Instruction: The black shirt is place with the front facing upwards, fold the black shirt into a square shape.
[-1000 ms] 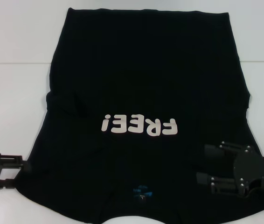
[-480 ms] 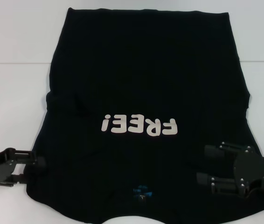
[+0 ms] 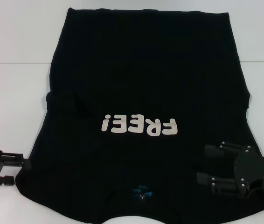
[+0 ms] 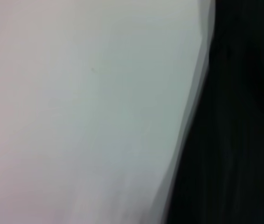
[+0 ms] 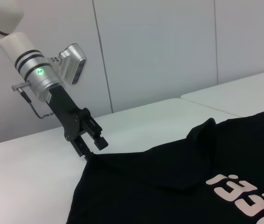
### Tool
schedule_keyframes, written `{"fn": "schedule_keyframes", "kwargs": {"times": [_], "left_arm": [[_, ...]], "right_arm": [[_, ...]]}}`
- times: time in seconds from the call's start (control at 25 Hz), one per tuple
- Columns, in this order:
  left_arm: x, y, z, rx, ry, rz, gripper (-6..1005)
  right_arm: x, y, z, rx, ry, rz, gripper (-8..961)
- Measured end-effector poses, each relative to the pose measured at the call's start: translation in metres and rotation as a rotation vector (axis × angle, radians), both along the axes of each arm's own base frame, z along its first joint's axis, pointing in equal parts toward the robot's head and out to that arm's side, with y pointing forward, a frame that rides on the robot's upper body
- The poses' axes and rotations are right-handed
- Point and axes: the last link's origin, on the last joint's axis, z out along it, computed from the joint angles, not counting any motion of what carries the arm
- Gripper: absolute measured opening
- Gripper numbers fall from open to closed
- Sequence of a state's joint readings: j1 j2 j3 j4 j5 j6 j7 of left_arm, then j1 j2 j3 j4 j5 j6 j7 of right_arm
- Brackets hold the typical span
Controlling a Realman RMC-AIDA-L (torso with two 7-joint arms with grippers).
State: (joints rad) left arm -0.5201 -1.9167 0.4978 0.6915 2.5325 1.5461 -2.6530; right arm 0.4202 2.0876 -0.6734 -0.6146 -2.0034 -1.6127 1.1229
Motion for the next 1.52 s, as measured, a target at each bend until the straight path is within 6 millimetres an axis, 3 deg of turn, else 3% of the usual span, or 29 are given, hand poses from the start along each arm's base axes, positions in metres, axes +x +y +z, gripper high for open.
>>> {"fn": "schedule_keyframes", "kwargs": {"times": [1.52], "left_arm": [[0.014,0.011,-0.011,-0.051,0.024,-0.062,766]], "right_arm": [[-0.003,-0.001,0.0,-0.01,0.011,0.011,817]]}}
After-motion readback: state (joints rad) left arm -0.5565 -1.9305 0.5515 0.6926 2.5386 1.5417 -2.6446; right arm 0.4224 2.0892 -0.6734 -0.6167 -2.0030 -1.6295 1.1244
